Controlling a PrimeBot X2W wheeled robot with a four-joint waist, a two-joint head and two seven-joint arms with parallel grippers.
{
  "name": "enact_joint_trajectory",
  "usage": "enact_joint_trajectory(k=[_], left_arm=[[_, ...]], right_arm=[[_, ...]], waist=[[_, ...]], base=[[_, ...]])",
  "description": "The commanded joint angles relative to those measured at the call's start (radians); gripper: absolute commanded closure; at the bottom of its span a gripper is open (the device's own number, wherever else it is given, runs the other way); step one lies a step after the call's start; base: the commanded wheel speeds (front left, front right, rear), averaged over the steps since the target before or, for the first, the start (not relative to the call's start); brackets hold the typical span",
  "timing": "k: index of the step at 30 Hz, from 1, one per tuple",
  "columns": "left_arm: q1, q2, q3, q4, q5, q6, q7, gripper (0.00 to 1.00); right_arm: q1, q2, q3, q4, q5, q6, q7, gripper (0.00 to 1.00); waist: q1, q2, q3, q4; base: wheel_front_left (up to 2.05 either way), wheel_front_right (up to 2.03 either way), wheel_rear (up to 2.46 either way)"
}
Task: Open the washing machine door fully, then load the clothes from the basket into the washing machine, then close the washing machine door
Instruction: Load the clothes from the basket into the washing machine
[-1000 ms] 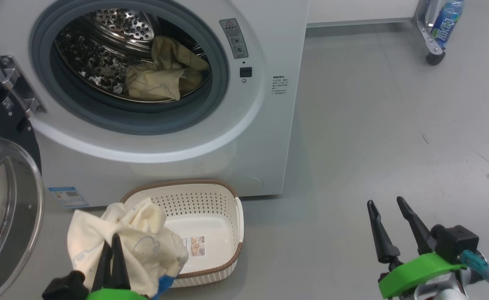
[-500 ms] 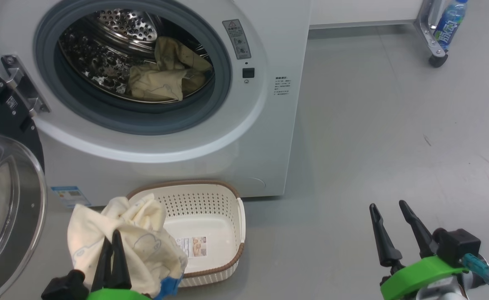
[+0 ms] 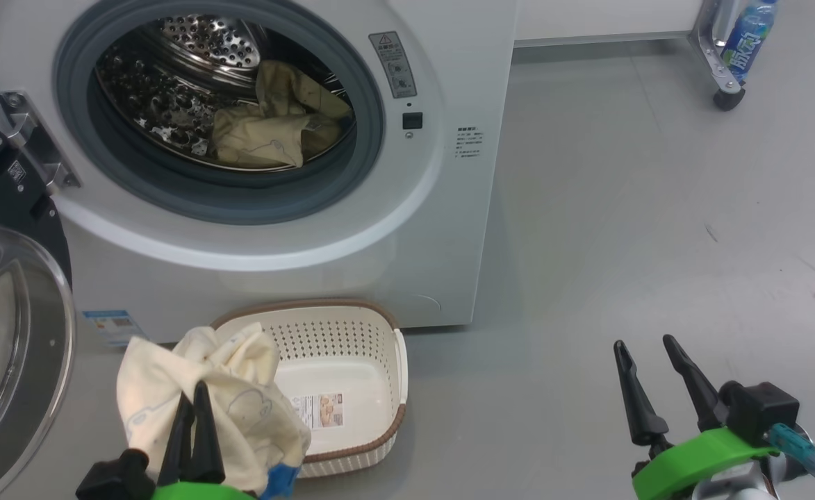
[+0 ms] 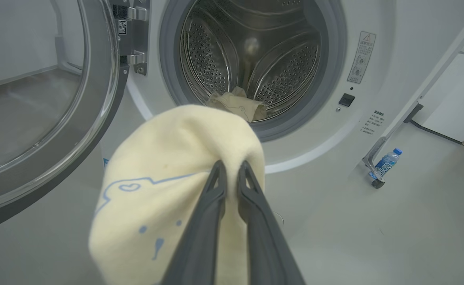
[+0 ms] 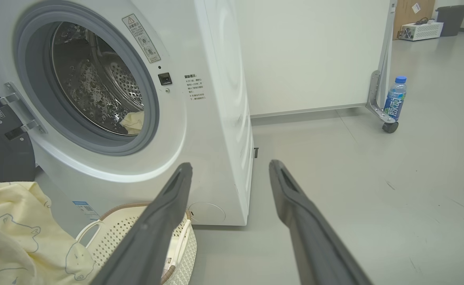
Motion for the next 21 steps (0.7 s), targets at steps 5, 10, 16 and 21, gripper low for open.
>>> enact_joint_trajectory(k=[5,10,16,21], left_arm=[[-0.058,0.013,0.022,-0.028,0.024,-0.011,-0.014,1.0],[-0.133,0.04,0.016,-0.013,0.045,-0.016,-0.003,1.0],[-0.266,0.073,0.012,0.025,0.073,-0.014,0.028,1.0],[-0.392,0.099,0.011,0.064,0.09,-0.016,0.057,1.0]], right_arm=[[-0.037,-0.01,0.029,-0.04,-0.007,-0.003,-0.006,0.0],[-0.068,-0.001,0.037,-0.042,-0.002,-0.003,-0.006,0.0],[-0.109,0.018,0.046,-0.038,0.007,-0.003,-0.006,0.0],[-0.14,0.032,0.056,-0.035,0.014,-0.003,-0.006,0.0]], waist=[[0.0,-0.0001,0.031,-0.011],[0.0,-0.0001,0.084,-0.029],[0.0,-0.0001,0.146,-0.057],[0.0,-0.0001,0.188,-0.083]], base=[[0.0,0.0,0.0],[0.0,0.0,0.0],[0.0,0.0,0.0],[0.0,0.0,0.0]])
